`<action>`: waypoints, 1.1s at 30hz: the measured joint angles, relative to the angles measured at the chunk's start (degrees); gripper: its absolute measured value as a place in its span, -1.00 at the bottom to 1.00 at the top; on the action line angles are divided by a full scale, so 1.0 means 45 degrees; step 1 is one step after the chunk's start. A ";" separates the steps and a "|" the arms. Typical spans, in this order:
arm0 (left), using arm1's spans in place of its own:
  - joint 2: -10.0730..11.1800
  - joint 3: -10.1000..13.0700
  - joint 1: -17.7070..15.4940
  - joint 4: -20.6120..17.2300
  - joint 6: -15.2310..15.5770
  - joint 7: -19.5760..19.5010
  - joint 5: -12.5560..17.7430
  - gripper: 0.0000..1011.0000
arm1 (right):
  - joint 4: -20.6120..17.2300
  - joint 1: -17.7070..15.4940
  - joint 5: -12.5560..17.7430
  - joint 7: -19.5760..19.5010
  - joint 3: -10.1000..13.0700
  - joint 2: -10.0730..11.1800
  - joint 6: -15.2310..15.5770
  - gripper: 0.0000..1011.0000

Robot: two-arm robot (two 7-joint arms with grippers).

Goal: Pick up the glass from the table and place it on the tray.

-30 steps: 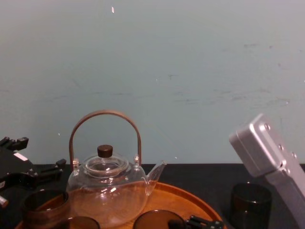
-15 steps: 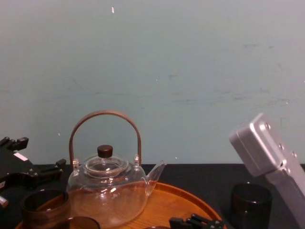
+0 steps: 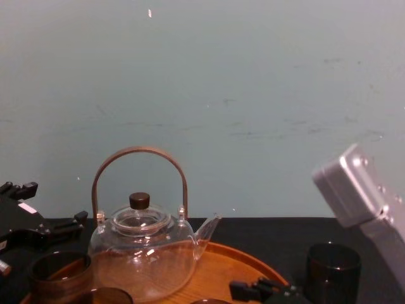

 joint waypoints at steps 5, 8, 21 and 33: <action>0.0000 0.0000 -0.0001 0.0000 0.0000 0.0000 0.0000 0.98 | -0.0409 -0.0141 -0.0005 -0.0074 0.0149 0.0154 -0.0283 0.98; 0.0000 0.0001 -0.0001 0.0000 0.0000 0.0001 0.0000 0.98 | -0.0808 -0.0293 0.0071 -0.0032 0.0286 0.0320 -0.0510 0.98; 0.0000 0.0000 0.0000 0.0000 0.0000 0.0001 0.0000 0.98 | -0.2397 -0.1201 0.0911 0.0202 0.1121 0.1177 -0.1296 0.98; 0.0000 0.0000 0.0000 0.0000 0.0000 0.0000 0.0000 0.98 | -0.2696 -0.2523 0.2422 0.0057 0.2787 0.2080 -0.1960 0.98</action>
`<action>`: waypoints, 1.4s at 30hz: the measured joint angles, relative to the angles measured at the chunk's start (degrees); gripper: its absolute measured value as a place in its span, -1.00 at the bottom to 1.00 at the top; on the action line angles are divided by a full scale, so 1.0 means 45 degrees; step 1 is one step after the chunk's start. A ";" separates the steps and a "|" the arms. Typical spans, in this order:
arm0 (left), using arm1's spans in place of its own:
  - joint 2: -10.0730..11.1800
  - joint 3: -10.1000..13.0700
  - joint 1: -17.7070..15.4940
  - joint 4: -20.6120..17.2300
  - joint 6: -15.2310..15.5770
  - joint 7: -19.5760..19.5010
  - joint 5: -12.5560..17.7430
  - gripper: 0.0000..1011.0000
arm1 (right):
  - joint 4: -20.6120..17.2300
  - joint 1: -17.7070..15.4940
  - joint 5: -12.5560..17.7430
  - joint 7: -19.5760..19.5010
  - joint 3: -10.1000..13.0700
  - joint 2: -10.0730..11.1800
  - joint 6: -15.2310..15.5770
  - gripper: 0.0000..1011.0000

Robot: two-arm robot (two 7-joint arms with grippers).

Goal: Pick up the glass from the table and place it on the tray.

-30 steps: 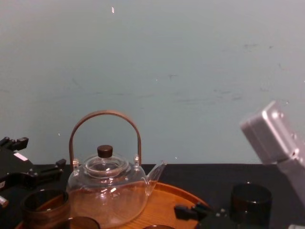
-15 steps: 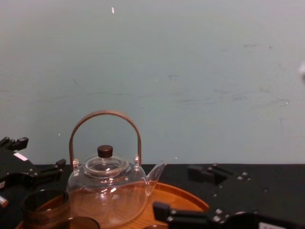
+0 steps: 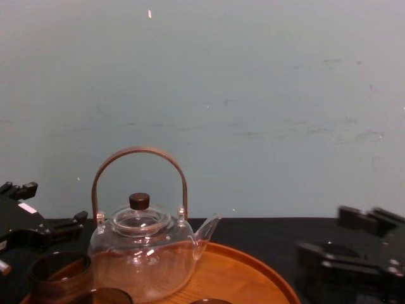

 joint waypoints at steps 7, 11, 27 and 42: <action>0.0000 0.0001 0.0000 0.0000 0.0000 0.0000 0.0000 0.98 | 0.0294 -0.0693 0.0239 -0.0067 0.0635 0.0430 -0.0259 0.98; 0.0000 0.0000 0.0000 0.0000 0.0000 0.0000 0.0000 0.98 | 0.0546 -0.0986 0.0335 -0.0159 0.0948 0.0513 -0.0344 0.98; 0.0000 0.0000 0.0000 0.0000 0.0000 0.0000 0.0000 0.98 | 0.2216 0.0050 0.0302 -0.0892 0.1694 -0.0040 0.0674 0.98; 0.0000 0.0000 0.0000 0.0000 0.0000 0.0000 0.0000 0.98 | 0.3637 0.1834 0.0138 -0.0562 0.0768 -0.0515 0.2035 0.98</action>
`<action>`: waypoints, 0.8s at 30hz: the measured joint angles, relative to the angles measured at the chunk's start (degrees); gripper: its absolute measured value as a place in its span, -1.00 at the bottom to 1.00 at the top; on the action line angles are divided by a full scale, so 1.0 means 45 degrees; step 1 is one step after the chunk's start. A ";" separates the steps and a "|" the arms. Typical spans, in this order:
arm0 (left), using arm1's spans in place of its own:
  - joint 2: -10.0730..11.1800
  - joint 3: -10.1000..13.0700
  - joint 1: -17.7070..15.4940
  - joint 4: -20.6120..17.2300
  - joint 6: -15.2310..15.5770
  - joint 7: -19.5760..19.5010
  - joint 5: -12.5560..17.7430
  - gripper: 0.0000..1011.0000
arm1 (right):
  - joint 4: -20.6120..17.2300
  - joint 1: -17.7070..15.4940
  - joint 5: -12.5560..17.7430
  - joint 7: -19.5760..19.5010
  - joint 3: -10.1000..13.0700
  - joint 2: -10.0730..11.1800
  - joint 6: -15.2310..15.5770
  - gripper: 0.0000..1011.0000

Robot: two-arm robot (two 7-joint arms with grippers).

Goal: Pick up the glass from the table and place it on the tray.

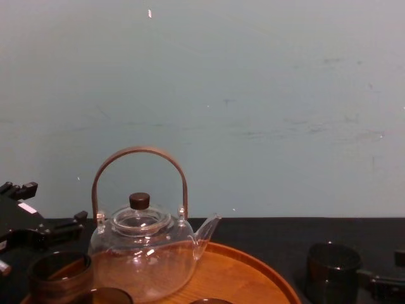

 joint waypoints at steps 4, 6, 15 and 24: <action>0.0000 0.0000 0.0000 0.0000 0.0000 0.0000 0.0000 0.98 | 0.0362 0.0489 -0.0236 0.0005 -0.0373 -0.0112 0.0267 0.98; 0.0000 0.0000 0.0000 0.0000 0.0000 0.0000 0.0000 0.98 | 0.0534 0.0687 -0.0373 -0.0004 -0.0520 -0.0159 0.0360 0.98; 0.0000 0.0000 0.0000 0.0000 0.0000 0.0000 0.0000 0.98 | 0.1118 0.1359 -0.0817 -0.0126 -0.0891 -0.0377 0.0671 0.98; 0.0000 0.0000 0.0000 0.0000 0.0000 0.0000 0.0000 0.98 | 0.1667 0.1892 -0.1222 -0.0198 -0.1148 -0.0679 0.0789 0.98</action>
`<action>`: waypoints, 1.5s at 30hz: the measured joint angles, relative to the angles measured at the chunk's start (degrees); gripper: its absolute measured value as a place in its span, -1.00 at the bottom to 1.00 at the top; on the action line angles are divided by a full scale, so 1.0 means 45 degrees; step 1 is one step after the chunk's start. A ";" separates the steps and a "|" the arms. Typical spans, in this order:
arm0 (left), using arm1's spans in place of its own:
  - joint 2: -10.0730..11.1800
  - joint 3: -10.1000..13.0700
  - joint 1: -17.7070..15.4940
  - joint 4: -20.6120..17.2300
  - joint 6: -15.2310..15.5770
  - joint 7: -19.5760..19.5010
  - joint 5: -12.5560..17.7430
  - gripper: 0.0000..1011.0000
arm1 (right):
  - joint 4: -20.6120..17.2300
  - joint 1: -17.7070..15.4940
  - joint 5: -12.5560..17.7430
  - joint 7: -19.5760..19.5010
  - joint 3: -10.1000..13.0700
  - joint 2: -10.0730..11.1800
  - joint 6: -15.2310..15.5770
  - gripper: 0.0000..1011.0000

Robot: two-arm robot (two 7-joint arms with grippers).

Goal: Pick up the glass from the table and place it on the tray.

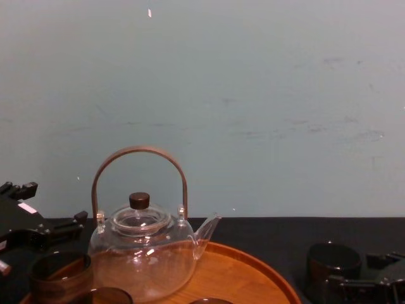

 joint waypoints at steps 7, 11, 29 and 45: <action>0.0000 0.0000 0.0000 0.0000 0.0000 0.0000 0.0000 0.98 | 0.0350 0.0280 -0.0179 0.0019 -0.0099 -0.0194 0.0013 0.98; 0.0000 0.0000 0.0000 0.0000 0.0000 0.0000 0.0000 0.98 | 0.0501 0.0425 -0.0276 0.0049 -0.0158 -0.0294 0.0023 0.98; 0.0000 0.0000 0.0000 0.0000 0.0000 0.0000 0.0001 0.98 | 0.1247 0.1011 -0.0483 0.0178 -0.0261 -0.0711 -0.0036 0.98; 0.0000 0.0000 0.0000 0.0000 0.0000 0.0000 0.0001 0.98 | 0.1291 0.1032 -0.0503 0.0187 -0.0265 -0.0738 -0.0053 0.98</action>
